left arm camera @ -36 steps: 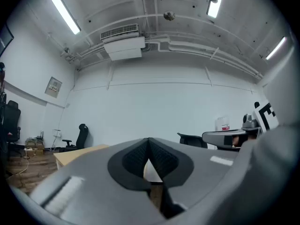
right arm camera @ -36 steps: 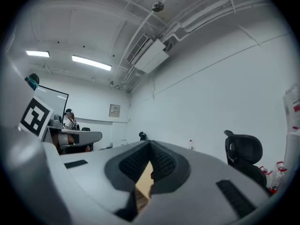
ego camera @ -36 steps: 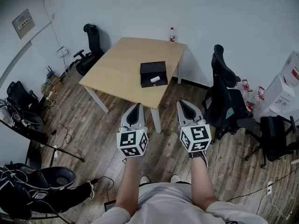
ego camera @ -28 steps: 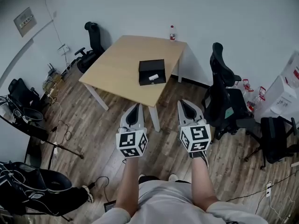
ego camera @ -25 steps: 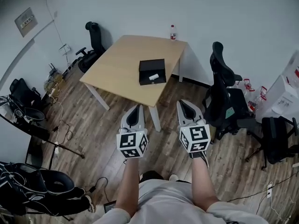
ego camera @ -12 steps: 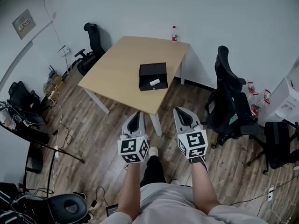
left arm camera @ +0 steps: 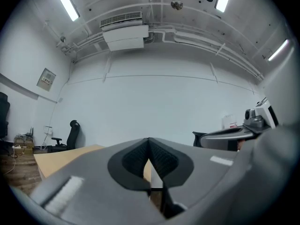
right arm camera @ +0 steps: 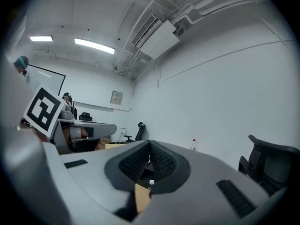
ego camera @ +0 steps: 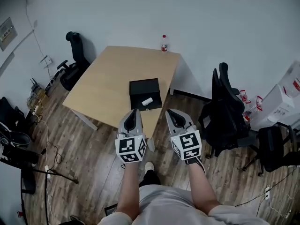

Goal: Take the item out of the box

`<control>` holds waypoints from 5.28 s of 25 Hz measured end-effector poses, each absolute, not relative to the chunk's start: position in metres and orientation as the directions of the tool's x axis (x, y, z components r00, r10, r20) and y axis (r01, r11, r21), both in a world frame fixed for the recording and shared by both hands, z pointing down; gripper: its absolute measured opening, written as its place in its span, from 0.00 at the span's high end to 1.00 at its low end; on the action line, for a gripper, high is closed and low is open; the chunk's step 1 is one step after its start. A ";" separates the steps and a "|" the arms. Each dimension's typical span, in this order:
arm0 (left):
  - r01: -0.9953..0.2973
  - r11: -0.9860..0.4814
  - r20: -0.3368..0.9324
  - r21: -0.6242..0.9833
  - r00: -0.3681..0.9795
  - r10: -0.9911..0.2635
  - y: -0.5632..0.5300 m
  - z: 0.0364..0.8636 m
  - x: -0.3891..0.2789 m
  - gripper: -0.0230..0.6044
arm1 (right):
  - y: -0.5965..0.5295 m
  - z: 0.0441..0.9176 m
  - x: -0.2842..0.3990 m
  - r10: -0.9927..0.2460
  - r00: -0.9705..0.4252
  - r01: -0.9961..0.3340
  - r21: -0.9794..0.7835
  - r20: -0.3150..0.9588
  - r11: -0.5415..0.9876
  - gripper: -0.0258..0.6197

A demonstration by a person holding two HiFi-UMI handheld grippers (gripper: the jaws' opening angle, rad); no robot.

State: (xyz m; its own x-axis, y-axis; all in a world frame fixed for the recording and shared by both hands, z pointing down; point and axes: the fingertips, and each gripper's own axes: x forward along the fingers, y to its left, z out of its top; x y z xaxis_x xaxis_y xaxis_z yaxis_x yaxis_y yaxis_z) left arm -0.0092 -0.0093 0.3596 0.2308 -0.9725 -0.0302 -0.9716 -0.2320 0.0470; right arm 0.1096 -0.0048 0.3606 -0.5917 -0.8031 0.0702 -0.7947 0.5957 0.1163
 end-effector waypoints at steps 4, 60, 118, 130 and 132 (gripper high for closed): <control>-0.963 -0.257 -0.013 0.080 0.257 -0.966 -0.058 0.370 -0.028 0.95 | -0.049 0.370 0.091 -0.812 -0.571 -0.802 0.126 0.122 0.584 0.94; -0.925 -0.348 0.280 0.155 0.379 -0.882 -0.333 0.560 -0.122 0.95 | -0.293 0.697 -0.034 -0.244 -0.472 -0.126 0.209 0.847 0.970 0.92; -0.937 -0.318 0.178 0.144 0.341 -0.923 -0.308 0.496 -0.135 0.95 | -0.310 0.578 -0.030 -0.536 -0.618 -0.325 0.434 0.574 0.840 0.76; -0.943 -0.324 0.068 0.072 0.329 -0.942 -0.287 0.440 -0.126 0.95 | -0.297 0.477 -0.010 -0.738 -0.614 -0.673 0.304 0.279 0.674 0.76; -0.945 -0.321 0.064 0.066 0.325 -0.943 -0.284 0.437 -0.124 0.95 | -0.295 0.464 0.001 -0.772 -0.588 -0.739 0.229 0.241 0.634 0.76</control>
State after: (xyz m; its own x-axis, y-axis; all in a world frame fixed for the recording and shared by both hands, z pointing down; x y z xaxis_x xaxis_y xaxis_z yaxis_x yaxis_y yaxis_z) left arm -0.1235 -0.2838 0.4366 0.3253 -0.9434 0.0643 -0.9447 -0.3212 0.0663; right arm 0.0010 -0.2954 0.4641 -0.5879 -0.7722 0.2408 -0.7389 0.6338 0.2287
